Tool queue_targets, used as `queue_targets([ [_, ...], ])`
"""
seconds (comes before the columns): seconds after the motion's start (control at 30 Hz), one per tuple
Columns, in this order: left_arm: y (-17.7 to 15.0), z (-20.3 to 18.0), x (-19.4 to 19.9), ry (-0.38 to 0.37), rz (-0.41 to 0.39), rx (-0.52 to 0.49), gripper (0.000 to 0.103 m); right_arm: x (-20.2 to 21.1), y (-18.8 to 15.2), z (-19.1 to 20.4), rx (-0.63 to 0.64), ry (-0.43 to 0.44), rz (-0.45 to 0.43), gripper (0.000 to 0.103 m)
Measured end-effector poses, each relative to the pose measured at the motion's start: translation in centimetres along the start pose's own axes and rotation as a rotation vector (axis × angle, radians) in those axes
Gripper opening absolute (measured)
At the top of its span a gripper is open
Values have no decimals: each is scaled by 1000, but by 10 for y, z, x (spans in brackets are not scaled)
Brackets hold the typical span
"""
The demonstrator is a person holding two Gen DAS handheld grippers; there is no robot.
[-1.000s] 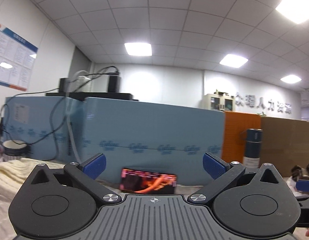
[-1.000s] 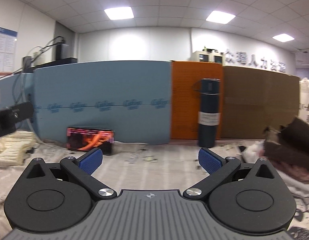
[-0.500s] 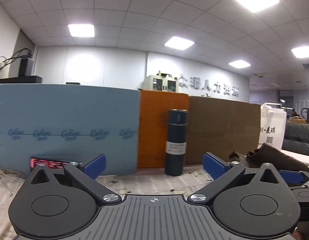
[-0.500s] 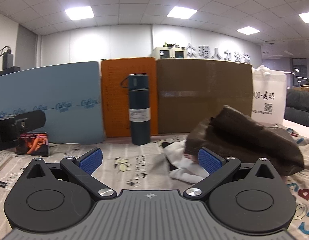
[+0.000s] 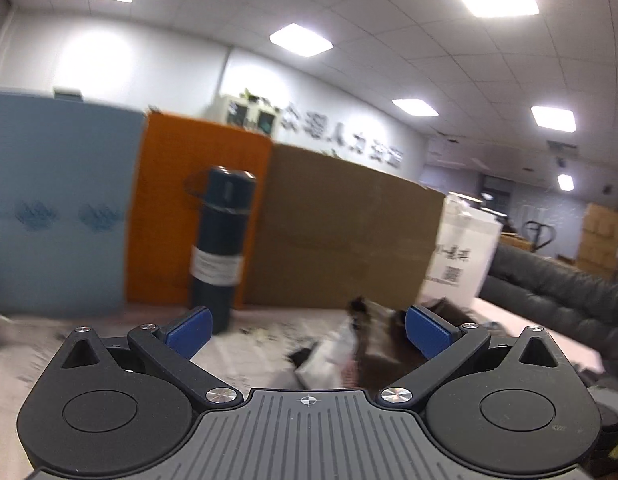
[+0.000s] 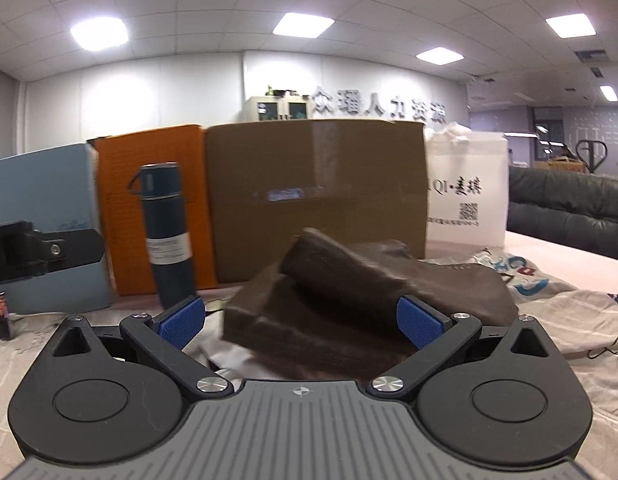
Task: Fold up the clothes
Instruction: 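Grasp the brown leather jacket edge with the left gripper while the right gripper grasps another edge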
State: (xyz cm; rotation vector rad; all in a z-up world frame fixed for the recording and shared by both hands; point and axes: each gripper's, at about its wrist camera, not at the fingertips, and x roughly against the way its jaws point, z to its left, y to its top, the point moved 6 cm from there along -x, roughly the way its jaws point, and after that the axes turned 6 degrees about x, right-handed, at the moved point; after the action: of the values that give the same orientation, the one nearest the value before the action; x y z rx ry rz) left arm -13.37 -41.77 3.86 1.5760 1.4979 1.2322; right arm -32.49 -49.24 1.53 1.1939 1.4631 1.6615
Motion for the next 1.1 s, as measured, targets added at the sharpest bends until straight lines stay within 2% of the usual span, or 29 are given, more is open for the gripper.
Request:
queue_targets([
  [0.13,-6,2,-36,-111,121,163,103,-16,1,-20,-26,-17,15,103],
  [0.33,-34,4,-78,-302,298,421,102,-48,-1,-33,43,-79,61,103],
  [0.43,-48,4,-94,-321,349,510,102,-66,-6,-38,56,-92,95,103],
  [0.53,-56,-3,-99,-360,347,544,102,-75,-11,-44,24,-102,63,100],
  [0.6,-60,-8,-104,-406,354,581,102,-75,-15,-51,-27,-112,25,94],
  [0.63,-62,-13,-106,-447,357,603,102,-73,-16,-54,-46,-123,7,87],
  [0.73,-65,-22,-111,-556,347,656,102,-67,-18,-65,-112,-151,-38,77],
  [0.83,-64,-26,-115,-603,339,695,101,-60,-20,-81,-229,-148,-77,61],
  [0.9,-62,-30,-119,-582,321,690,97,-57,-21,-90,-284,-151,-96,50],
  [0.93,-60,-32,-121,-558,307,675,91,-56,-22,-93,-310,-150,-105,42],
  [0.97,-59,-35,-123,-524,298,647,81,-55,-22,-96,-334,-148,-112,36],
  [1.0,-59,-39,-126,-474,299,606,72,-54,-23,-99,-355,-145,-118,33],
  [1.03,-61,-44,-129,-429,298,558,50,-53,-23,-102,-373,-144,-123,29],
  [1.07,-65,-47,-133,-387,297,508,34,-53,-24,-105,-384,-144,-125,28],
  [1.1,-67,-47,-132,-363,290,470,30,-53,-25,-107,-389,-146,-126,27],
])
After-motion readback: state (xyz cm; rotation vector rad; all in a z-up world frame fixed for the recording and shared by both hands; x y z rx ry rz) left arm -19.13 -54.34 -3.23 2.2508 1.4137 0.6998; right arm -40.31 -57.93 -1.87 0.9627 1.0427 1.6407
